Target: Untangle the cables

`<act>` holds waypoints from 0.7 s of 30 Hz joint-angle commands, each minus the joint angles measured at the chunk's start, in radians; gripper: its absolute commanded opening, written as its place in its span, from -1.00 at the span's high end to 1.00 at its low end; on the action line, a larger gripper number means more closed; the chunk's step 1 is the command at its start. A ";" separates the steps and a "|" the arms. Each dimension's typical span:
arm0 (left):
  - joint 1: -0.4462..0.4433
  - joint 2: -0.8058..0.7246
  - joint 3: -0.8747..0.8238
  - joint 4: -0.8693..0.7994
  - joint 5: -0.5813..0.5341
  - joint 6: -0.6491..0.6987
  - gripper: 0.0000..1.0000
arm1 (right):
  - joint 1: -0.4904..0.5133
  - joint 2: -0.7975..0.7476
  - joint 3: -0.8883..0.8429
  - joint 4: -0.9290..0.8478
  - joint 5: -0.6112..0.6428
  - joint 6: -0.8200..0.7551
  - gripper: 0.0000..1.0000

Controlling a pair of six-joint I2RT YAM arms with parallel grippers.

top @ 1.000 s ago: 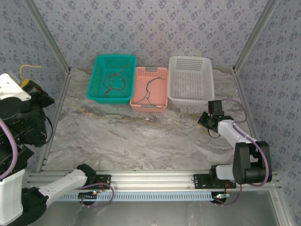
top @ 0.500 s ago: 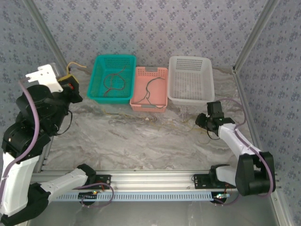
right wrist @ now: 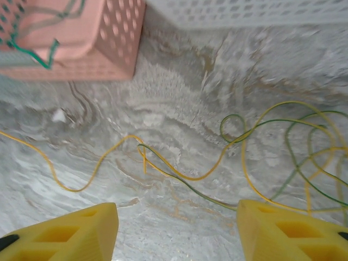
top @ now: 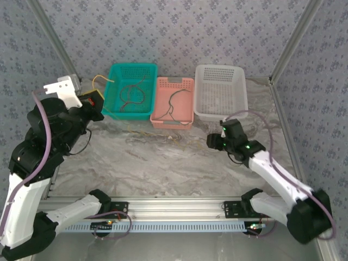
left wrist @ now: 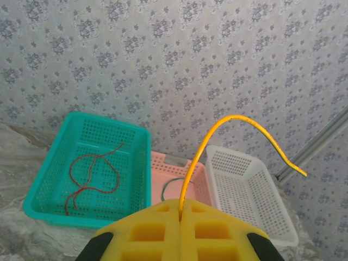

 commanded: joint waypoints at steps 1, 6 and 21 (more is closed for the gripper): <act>0.004 -0.005 0.005 0.029 0.030 -0.013 1.00 | 0.020 0.123 0.068 0.039 -0.003 -0.082 -0.24; 0.005 0.013 0.006 0.017 0.019 0.000 1.00 | 0.033 0.329 0.147 0.050 -0.032 -0.170 -0.13; 0.008 -0.009 0.068 -0.124 -0.674 0.176 1.00 | -0.212 0.132 -0.023 0.027 -0.011 -0.131 1.00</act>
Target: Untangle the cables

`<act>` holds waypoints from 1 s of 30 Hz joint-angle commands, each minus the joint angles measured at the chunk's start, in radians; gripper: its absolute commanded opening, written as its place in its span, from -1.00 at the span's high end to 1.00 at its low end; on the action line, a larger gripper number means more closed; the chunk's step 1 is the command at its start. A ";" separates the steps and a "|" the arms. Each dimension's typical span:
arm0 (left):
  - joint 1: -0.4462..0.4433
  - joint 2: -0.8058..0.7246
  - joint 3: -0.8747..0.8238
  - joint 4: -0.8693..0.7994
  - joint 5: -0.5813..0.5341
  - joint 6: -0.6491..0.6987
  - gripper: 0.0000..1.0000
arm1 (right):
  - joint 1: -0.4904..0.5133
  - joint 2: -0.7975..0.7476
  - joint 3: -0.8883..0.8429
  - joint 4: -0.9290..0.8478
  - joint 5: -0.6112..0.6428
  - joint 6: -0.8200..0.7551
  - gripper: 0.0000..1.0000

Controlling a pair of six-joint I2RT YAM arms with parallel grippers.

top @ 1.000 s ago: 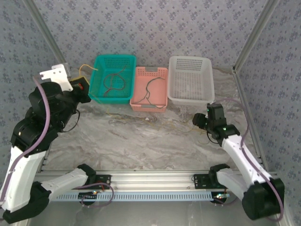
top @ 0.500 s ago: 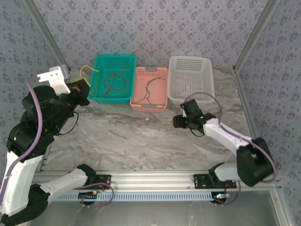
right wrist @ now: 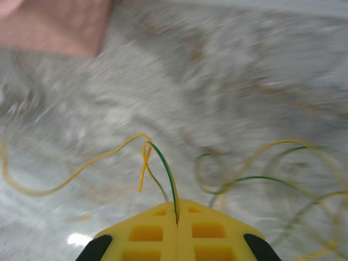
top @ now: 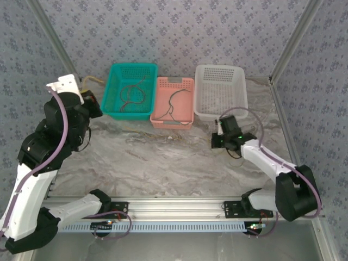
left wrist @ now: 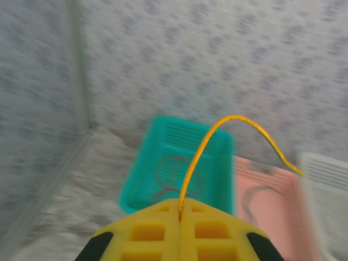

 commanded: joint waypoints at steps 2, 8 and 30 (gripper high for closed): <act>0.005 -0.090 0.043 0.006 -0.428 0.123 1.00 | -0.176 -0.028 -0.037 -0.081 0.045 0.080 1.00; 0.006 -0.177 -0.021 0.126 -0.573 0.192 1.00 | -0.278 -0.069 -0.035 -0.102 0.079 0.198 1.00; 0.006 0.217 0.403 0.139 0.612 0.061 1.00 | 0.218 0.113 0.245 -0.080 0.026 0.214 0.64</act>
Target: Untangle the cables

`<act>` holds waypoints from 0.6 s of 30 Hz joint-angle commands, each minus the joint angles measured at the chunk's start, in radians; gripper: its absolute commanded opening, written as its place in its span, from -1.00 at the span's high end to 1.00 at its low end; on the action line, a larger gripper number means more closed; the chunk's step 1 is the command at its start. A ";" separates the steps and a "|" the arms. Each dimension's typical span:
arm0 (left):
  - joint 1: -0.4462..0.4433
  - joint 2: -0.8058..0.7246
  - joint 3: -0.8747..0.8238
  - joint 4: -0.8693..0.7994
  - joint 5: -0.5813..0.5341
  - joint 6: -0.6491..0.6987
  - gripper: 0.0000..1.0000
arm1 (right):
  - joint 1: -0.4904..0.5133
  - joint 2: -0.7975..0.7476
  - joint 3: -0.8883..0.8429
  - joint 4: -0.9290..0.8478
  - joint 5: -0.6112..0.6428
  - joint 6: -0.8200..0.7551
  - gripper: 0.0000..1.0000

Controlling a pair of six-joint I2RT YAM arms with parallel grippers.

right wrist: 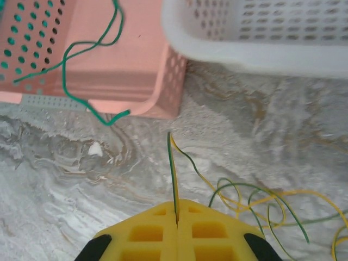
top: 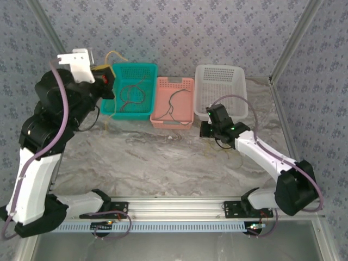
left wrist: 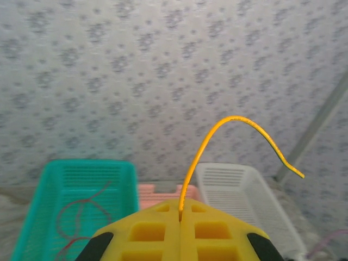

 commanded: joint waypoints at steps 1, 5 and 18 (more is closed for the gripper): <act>0.000 0.028 0.134 -0.007 0.147 -0.031 1.00 | 0.037 0.010 -0.001 0.008 -0.015 0.008 0.47; 0.000 0.083 0.172 -0.009 0.197 -0.037 1.00 | 0.096 -0.078 -0.021 0.047 0.009 -0.020 0.13; 0.000 0.139 0.033 0.153 0.437 -0.091 1.00 | 0.190 -0.392 0.054 0.156 -0.139 -0.155 -0.22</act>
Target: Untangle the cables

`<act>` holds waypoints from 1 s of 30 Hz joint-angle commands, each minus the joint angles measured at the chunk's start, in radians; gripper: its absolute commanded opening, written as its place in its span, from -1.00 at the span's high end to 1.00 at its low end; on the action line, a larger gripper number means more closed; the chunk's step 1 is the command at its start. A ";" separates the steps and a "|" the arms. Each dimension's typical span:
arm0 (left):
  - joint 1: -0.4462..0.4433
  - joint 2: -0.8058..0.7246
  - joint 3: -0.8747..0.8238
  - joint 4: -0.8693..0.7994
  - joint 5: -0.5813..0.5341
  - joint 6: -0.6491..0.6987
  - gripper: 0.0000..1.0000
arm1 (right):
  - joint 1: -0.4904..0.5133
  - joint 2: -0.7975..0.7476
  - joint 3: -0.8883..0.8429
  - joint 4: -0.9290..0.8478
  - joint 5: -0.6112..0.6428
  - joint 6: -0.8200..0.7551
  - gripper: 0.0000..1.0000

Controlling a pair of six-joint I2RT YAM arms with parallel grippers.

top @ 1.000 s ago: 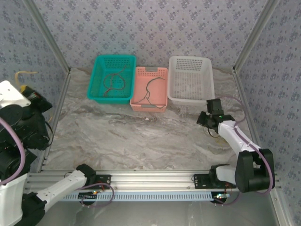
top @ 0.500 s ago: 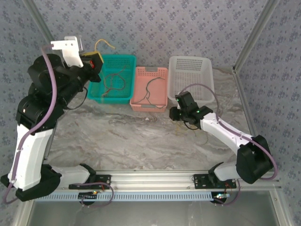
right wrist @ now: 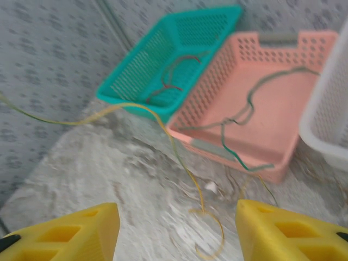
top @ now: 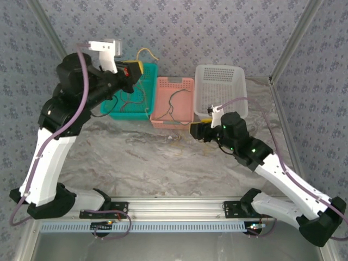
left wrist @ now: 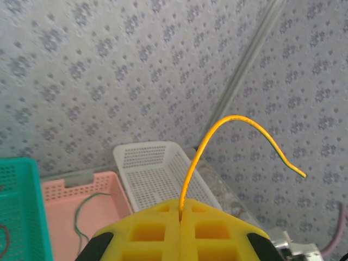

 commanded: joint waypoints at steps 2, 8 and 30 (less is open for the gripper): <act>0.000 0.011 -0.024 0.108 0.132 -0.051 1.00 | 0.050 0.039 0.126 0.048 -0.080 -0.089 -0.24; -0.003 0.044 -0.053 0.160 0.186 -0.104 1.00 | 0.139 0.197 0.360 0.039 -0.072 -0.144 -0.26; -0.032 0.101 -0.081 0.243 0.126 -0.169 0.17 | 0.145 0.383 0.679 -0.063 -0.009 -0.111 1.00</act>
